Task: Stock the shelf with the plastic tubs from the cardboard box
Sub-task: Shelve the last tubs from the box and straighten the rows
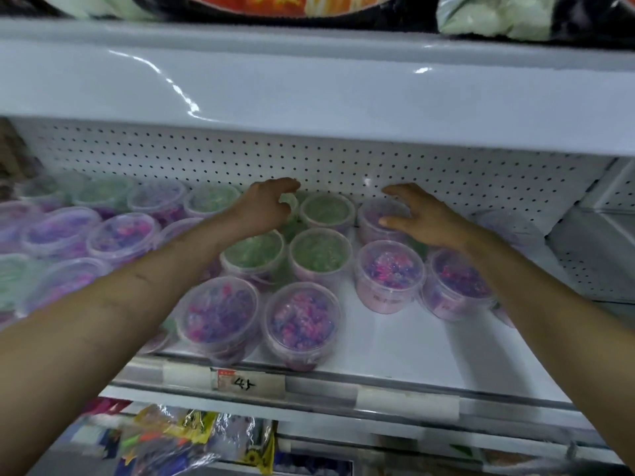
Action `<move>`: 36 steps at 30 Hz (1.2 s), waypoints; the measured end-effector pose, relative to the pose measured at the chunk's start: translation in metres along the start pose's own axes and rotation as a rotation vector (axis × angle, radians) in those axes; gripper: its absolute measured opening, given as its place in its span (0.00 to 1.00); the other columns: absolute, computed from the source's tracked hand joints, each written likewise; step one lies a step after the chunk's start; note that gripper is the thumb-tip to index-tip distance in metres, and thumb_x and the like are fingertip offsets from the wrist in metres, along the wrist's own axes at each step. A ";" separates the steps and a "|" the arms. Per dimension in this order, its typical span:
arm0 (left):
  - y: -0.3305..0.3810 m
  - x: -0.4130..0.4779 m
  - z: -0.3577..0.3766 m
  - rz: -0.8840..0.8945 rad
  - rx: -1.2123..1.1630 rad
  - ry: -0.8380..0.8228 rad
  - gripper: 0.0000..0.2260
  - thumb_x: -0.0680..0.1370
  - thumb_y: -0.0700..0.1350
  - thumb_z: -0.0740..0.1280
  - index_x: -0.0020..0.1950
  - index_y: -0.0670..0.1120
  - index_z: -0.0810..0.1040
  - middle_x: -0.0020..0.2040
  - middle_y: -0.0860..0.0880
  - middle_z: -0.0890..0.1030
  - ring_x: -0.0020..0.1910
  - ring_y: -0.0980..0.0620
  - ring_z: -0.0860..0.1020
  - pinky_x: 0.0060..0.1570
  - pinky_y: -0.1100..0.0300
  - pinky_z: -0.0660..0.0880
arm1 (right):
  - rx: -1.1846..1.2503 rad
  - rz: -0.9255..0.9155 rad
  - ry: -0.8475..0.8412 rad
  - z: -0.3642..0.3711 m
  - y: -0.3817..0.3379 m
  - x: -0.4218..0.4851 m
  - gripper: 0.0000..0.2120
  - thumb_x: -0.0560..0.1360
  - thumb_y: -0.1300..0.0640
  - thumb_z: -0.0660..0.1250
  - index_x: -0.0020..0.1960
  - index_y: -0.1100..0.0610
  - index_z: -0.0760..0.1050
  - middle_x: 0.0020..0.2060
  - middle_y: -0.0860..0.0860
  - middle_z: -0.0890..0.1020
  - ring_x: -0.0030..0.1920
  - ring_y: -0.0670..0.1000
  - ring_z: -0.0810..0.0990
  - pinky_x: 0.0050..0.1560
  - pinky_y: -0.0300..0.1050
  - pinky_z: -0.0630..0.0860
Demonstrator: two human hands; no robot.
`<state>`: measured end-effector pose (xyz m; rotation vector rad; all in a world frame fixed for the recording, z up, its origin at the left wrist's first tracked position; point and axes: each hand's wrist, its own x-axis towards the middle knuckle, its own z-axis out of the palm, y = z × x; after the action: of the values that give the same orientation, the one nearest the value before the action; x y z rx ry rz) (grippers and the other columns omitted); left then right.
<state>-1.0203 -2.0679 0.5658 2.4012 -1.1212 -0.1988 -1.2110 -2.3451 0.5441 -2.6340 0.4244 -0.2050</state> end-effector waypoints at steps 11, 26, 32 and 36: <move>-0.061 -0.027 -0.023 0.013 -0.041 0.073 0.22 0.79 0.37 0.67 0.73 0.47 0.77 0.72 0.47 0.78 0.70 0.46 0.76 0.67 0.61 0.68 | 0.035 -0.016 0.010 0.038 -0.057 0.021 0.27 0.79 0.47 0.73 0.76 0.47 0.71 0.70 0.45 0.73 0.66 0.47 0.74 0.69 0.46 0.71; -0.122 -0.034 -0.057 0.019 -0.009 0.075 0.23 0.80 0.40 0.67 0.75 0.50 0.75 0.74 0.45 0.75 0.71 0.44 0.74 0.69 0.56 0.69 | 0.045 -0.022 -0.008 0.068 -0.133 0.039 0.26 0.80 0.50 0.73 0.76 0.49 0.72 0.73 0.48 0.72 0.68 0.45 0.71 0.67 0.40 0.66; -0.162 -0.044 -0.082 -0.022 -0.026 0.056 0.23 0.80 0.40 0.66 0.76 0.51 0.74 0.74 0.48 0.75 0.71 0.46 0.75 0.64 0.63 0.67 | 0.035 -0.062 -0.014 0.088 -0.165 0.051 0.25 0.80 0.48 0.73 0.75 0.50 0.73 0.72 0.49 0.73 0.69 0.47 0.72 0.72 0.43 0.67; -0.184 -0.054 -0.097 0.000 -0.074 0.051 0.18 0.79 0.43 0.70 0.68 0.53 0.80 0.65 0.51 0.82 0.63 0.49 0.79 0.60 0.58 0.71 | 0.029 -0.078 -0.014 0.099 -0.190 0.060 0.25 0.80 0.50 0.73 0.75 0.51 0.73 0.72 0.49 0.73 0.68 0.45 0.72 0.66 0.36 0.64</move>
<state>-0.8981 -1.8913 0.5592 2.3277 -1.0725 -0.1748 -1.0834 -2.1631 0.5495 -2.6236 0.3121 -0.2158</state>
